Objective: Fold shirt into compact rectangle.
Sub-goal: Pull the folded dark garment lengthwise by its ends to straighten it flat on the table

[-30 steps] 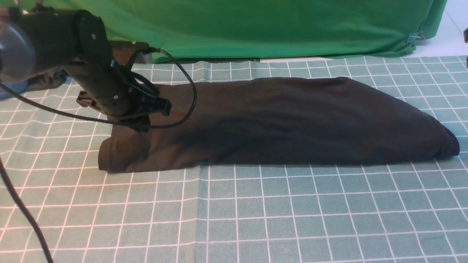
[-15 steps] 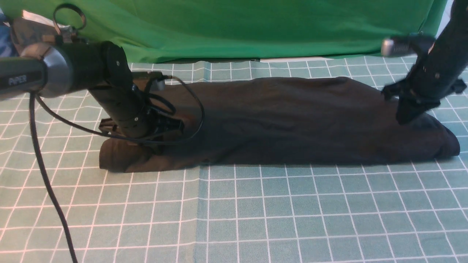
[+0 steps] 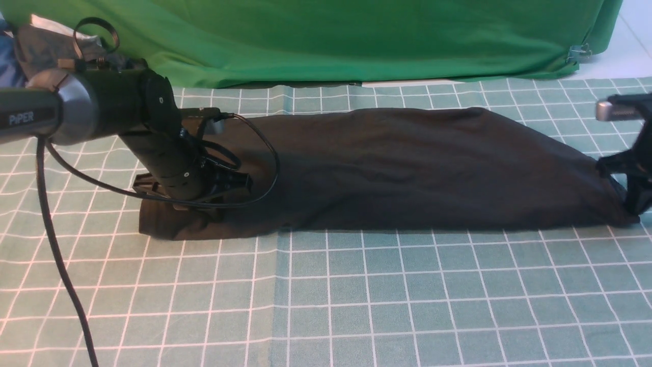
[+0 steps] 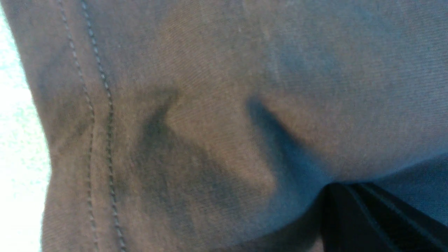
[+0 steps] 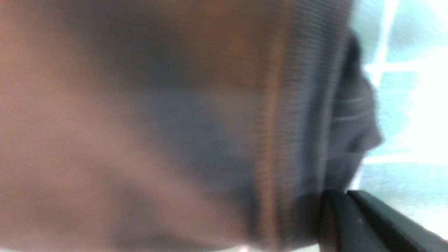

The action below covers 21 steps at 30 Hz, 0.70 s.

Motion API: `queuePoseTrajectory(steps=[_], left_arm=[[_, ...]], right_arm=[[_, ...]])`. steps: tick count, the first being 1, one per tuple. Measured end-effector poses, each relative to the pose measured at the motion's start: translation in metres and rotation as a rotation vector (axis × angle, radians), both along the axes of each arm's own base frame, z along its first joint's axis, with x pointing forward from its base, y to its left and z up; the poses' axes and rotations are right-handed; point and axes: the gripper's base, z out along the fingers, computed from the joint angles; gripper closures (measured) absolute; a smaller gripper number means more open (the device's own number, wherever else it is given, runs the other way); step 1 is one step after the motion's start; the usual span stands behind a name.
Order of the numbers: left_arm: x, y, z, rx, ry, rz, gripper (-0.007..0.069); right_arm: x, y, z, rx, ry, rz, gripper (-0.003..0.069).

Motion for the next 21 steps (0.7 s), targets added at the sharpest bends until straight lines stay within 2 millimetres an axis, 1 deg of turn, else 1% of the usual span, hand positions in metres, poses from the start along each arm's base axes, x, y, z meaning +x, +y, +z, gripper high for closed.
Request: queuePoseTrajectory(steps=[3,6,10,13,14,15,16,18,21], left_arm=[[0.0,0.0,0.0,0.0,-0.002,0.0,0.0617],[0.0,0.0,0.001,0.0,-0.002,0.0,0.0617],[-0.003,0.002,0.008,0.018,-0.005,-0.015,0.0617],[-0.007,0.005,0.024,0.024,-0.043,-0.018,0.0617],[-0.008,0.006,0.034,0.022,-0.071,-0.015,0.0617],[-0.008,0.006,0.036,0.022,-0.074,-0.015,0.0617],[-0.009,0.006,0.042,0.023,-0.09,-0.012,0.0617],[-0.009,0.008,0.044,0.027,-0.096,0.003,0.0617],[-0.007,0.012,0.032,0.039,-0.06,0.02,0.0617]], right_arm=[[0.0,-0.008,-0.003,-0.01,-0.018,-0.015,0.0637],[0.0,-0.009,0.001,-0.011,-0.023,-0.017,0.0637],[0.001,-0.008,0.029,-0.017,-0.097,-0.016,0.0635],[-0.003,-0.001,0.065,0.023,-0.215,-0.03,0.0634],[-0.004,0.003,0.077,0.049,-0.257,-0.017,0.0634],[-0.003,0.004,0.078,0.06,-0.265,-0.018,0.0634],[-0.003,0.009,0.084,0.086,-0.29,0.001,0.0634],[-0.002,0.016,0.082,0.114,-0.292,0.021,0.0634],[0.004,0.021,0.065,0.137,-0.255,0.031,0.0634]])
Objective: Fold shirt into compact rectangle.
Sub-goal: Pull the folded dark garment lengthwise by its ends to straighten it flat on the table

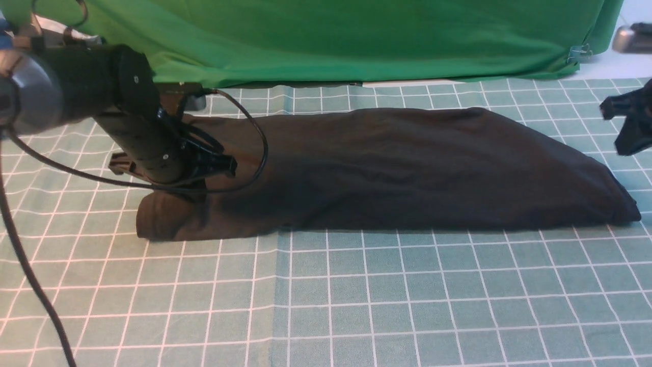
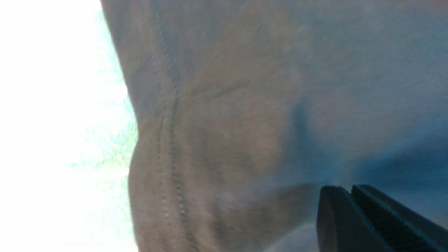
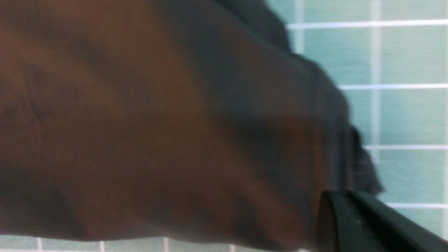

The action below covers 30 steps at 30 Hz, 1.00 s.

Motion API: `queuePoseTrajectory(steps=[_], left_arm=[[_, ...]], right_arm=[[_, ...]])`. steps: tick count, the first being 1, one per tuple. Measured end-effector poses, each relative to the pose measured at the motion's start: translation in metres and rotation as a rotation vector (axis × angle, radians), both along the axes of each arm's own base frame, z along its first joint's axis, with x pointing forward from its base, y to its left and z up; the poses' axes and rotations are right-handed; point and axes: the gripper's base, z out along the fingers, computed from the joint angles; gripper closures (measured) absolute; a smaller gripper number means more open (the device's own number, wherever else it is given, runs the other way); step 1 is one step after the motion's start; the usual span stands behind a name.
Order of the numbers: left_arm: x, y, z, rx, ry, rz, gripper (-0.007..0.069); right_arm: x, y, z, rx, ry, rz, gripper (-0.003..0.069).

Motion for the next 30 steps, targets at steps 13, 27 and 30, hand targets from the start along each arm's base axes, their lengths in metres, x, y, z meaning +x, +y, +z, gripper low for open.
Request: queuePoseTrajectory(steps=[13,27,30], left_arm=[[-0.001,0.014,-0.02,0.048,0.106,0.054,0.0617],[-0.003,0.012,0.046,-0.072,-0.122,0.073,0.0617],[0.001,0.009,0.029,-0.093,-0.067,0.07,0.0617]], right_arm=[[0.013,-0.008,-0.067,-0.05,0.14,-0.009,0.0634],[0.01,0.009,0.01,-0.121,-0.103,0.004,0.062],[0.016,0.013,0.002,-0.119,-0.117,0.011,0.0547]])
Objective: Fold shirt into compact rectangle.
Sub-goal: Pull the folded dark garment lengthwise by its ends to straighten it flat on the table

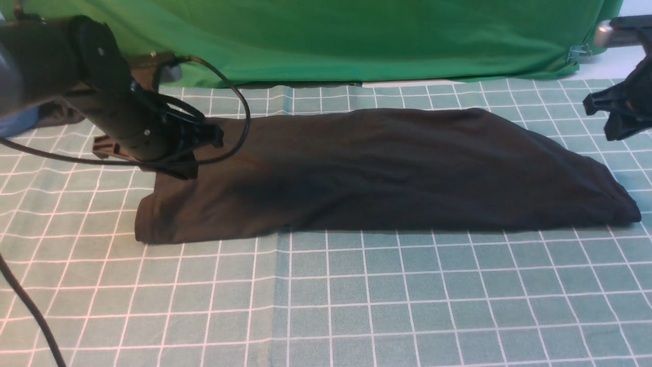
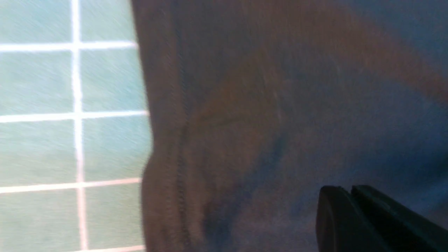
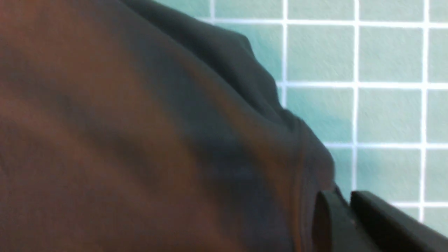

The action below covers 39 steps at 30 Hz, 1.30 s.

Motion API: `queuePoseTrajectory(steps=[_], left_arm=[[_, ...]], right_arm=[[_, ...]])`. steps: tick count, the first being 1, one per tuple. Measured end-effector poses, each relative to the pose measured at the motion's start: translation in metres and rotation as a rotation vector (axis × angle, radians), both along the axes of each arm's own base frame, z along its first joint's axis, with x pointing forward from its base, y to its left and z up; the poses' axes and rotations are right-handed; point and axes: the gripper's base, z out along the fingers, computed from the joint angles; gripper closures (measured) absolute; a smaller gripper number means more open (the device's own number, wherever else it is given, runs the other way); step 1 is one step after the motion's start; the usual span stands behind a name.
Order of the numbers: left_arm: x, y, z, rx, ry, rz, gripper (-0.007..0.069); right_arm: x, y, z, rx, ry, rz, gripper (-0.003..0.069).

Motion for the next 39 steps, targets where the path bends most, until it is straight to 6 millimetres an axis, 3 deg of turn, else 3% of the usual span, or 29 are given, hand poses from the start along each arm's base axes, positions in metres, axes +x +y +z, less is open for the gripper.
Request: queuePoseTrajectory(steps=[4,6,9,14,16,18,21,24,31,39], left_arm=[[-0.001,-0.001,-0.013,0.004,0.063,-0.031,0.0617],[-0.001,-0.001,-0.013,0.009,0.071,-0.037,0.0617],[-0.002,-0.001,-0.012,0.011,0.07,-0.042,0.0617],[-0.002,0.0,-0.013,0.013,0.074,-0.046,0.0617],[-0.002,0.0,-0.013,0.014,0.075,-0.049,0.0617],[-0.002,0.0,-0.013,0.017,0.074,-0.058,0.0617],[-0.002,0.0,-0.013,0.018,0.074,-0.061,0.0617],[-0.002,0.0,-0.013,0.02,0.073,-0.064,0.0617],[-0.002,0.0,-0.013,0.023,0.073,-0.067,0.0617],[-0.002,0.0,-0.013,0.025,0.072,-0.07,0.0617]], right_arm=[[0.01,-0.001,-0.019,-0.011,-0.012,0.014,0.0346],[0.014,-0.001,-0.027,-0.013,-0.016,0.015,0.0287],[0.019,-0.002,-0.043,-0.014,-0.007,0.014,0.0246],[0.022,-0.002,-0.066,-0.011,0.039,0.014,0.0237],[0.023,-0.002,-0.071,-0.01,0.05,0.014,0.0249],[0.023,-0.002,-0.073,-0.01,0.053,0.014,0.0308],[0.023,-0.002,-0.073,-0.01,0.053,0.015,0.0535],[0.022,-0.002,-0.067,-0.012,0.041,0.016,0.0614],[0.02,-0.007,-0.035,-0.053,-0.033,0.026,0.062],[0.02,-0.03,-0.045,-0.051,-0.016,-0.033,0.0587]])
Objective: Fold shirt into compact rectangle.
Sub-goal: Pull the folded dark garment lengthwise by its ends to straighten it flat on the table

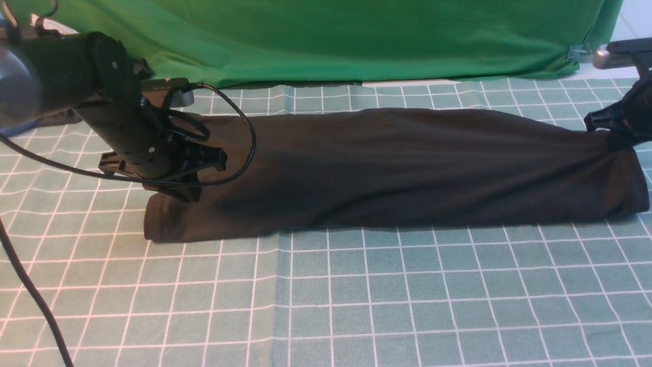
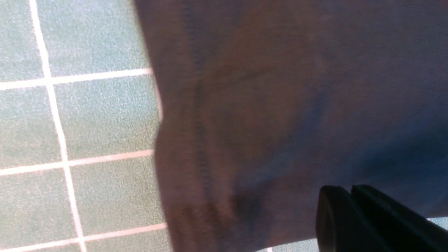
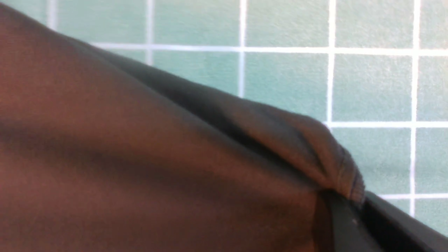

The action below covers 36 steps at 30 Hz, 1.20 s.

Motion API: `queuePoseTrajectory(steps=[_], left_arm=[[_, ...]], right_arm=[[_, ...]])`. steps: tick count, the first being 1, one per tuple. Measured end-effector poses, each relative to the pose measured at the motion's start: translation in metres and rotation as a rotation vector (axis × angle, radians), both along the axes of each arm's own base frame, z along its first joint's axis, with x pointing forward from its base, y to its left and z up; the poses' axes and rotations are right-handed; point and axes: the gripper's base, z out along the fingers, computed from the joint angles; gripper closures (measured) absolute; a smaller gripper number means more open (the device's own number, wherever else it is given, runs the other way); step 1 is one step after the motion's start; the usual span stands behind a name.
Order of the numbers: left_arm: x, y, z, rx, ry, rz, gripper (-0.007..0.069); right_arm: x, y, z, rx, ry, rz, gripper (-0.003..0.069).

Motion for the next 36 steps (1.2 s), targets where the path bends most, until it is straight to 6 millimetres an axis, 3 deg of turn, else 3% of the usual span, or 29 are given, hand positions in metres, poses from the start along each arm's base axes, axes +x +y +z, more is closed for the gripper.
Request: queuePoseTrajectory(steps=[1,5,8,13,16,17,18,21,24,30,32,35,36], left_arm=[[0.0,0.0,0.0,0.0,0.0,0.0,0.0617],[0.0,0.0,0.0,0.0,-0.002,0.0,0.0617],[0.0,0.0,0.0,0.0,-0.002,0.0,0.0617],[0.0,0.0,0.0,0.0,0.0,0.0,0.0617],[0.0,0.0,0.0,-0.003,0.0,0.002,0.0617],[0.0,0.0,0.0,-0.003,0.0,0.002,0.0617],[0.0,0.0,0.0,-0.006,0.0,0.003,0.0617],[0.0,-0.001,0.0,-0.013,0.001,0.007,0.0617],[0.0,-0.002,0.0,-0.02,0.007,0.009,0.0617],[-0.004,-0.002,-0.001,-0.025,0.041,0.003,0.0617],[-0.004,-0.002,-0.001,-0.024,0.042,-0.002,0.0617],[-0.004,-0.002,-0.001,-0.023,0.042,-0.005,0.0617],[-0.004,-0.002,-0.001,-0.024,0.042,-0.004,0.0617]], right_arm=[[0.0,-0.001,-0.001,0.0,0.001,-0.003,0.0578],[0.002,-0.006,-0.009,-0.007,0.008,-0.011,0.0371],[0.003,-0.008,0.0,-0.026,0.004,-0.003,0.0246],[0.011,-0.004,0.046,0.012,-0.126,-0.045,0.0253],[0.018,0.013,0.074,0.052,-0.226,0.036,0.0288],[0.018,0.013,0.075,0.054,-0.232,0.041,0.0288],[0.023,0.03,0.083,0.072,-0.268,0.109,0.0285],[0.029,0.048,0.081,0.079,-0.281,0.179,0.0262],[0.042,0.074,0.054,0.086,-0.248,0.256,0.0216],[0.052,0.097,-0.009,0.094,-0.125,0.313,0.0206],[0.054,0.099,-0.021,0.095,-0.108,0.317,0.0211],[0.056,0.1,-0.025,0.091,-0.12,0.314,0.0303],[0.057,0.1,-0.025,0.088,-0.133,0.311,0.0388]])
